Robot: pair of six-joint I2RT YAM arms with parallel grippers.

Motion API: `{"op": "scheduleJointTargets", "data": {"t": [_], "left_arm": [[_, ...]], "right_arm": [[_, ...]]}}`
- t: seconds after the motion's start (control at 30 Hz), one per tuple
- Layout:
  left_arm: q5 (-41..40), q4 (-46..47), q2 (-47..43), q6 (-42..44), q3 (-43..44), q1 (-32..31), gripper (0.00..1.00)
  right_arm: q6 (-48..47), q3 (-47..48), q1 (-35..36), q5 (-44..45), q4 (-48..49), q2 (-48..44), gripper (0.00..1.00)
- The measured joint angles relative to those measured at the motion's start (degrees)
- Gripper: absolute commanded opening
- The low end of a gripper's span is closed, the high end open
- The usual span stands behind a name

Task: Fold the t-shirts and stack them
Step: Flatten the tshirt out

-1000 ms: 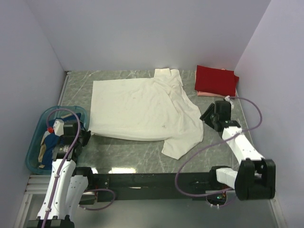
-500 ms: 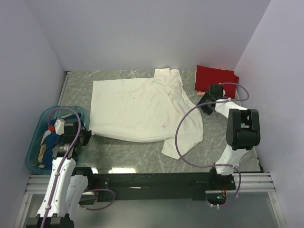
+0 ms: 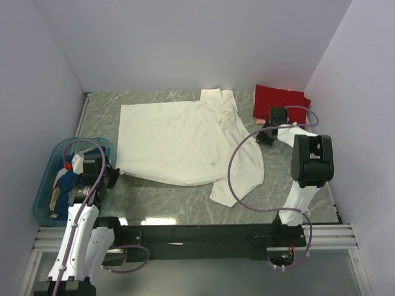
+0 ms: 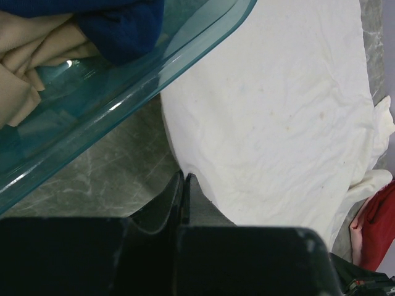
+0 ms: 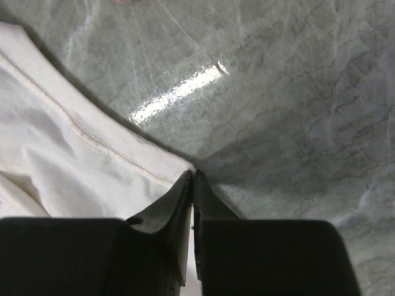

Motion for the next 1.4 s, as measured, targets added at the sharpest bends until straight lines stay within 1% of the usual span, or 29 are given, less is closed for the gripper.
{"op": "scheduleJointTargets", "data": {"t": [0.03,0.07,0.27,0.53,0.73,0.87,0.9,0.97,1.0,1.1,1.23,1.33,1.4], "left_arm": [[0.0,0.0,0.0,0.0,0.0,0.0,0.01],[0.0,0.0,0.0,0.0,0.0,0.0,0.01],[0.0,-0.1,-0.1,0.0,0.0,0.0,0.01],[0.1,-0.2,-0.2,0.0,0.0,0.0,0.01],[0.3,-0.5,-0.2,0.0,0.0,0.0,0.01],[0.2,-2.1,-1.0,-0.4,0.0,0.0,0.01],[0.2,-2.6,-1.4,-0.5,0.0,0.0,0.01],[-0.1,-3.5,-2.5,-0.7,0.0,0.0,0.01],[-0.2,-3.9,-3.0,-1.0,0.1,0.0,0.01],[-0.3,-4.3,-4.3,-1.8,0.2,0.0,0.01],[-0.3,-4.2,-4.3,-2.6,0.2,0.0,0.01],[-0.3,-4.0,-3.4,-3.3,0.2,0.0,0.01],[-0.3,-3.9,-2.8,-3.6,0.1,0.0,0.01]], "right_arm": [[0.0,0.0,0.0,0.1,-0.2,0.0,0.01],[-0.1,0.0,0.0,0.3,-0.2,-0.1,0.0],[0.1,-2.9,-0.9,1.6,-0.5,-2.6,0.0],[0.8,-9.6,-7.8,1.8,-0.8,-10.3,0.0],[1.1,-12.5,-9.4,1.5,-0.4,-12.9,0.01],[1.5,-13.5,-10.0,1.3,-0.4,-14.2,0.14],[1.6,-13.8,-10.3,1.2,-0.4,-14.9,0.24],[1.8,-14.4,-10.8,0.9,-0.5,-16.5,0.38],[1.9,-14.7,-11.3,0.5,-0.6,-17.8,0.48],[1.8,-16.0,-11.9,-0.8,-0.9,-22.2,0.51],[1.8,-20.3,-11.4,-3.9,-1.0,-31.8,0.51],[1.8,-24.4,-7.7,-5.0,-1.4,-40.8,0.51],[1.9,-27.6,-2.2,-4.9,-2.1,-46.7,0.51]]}}
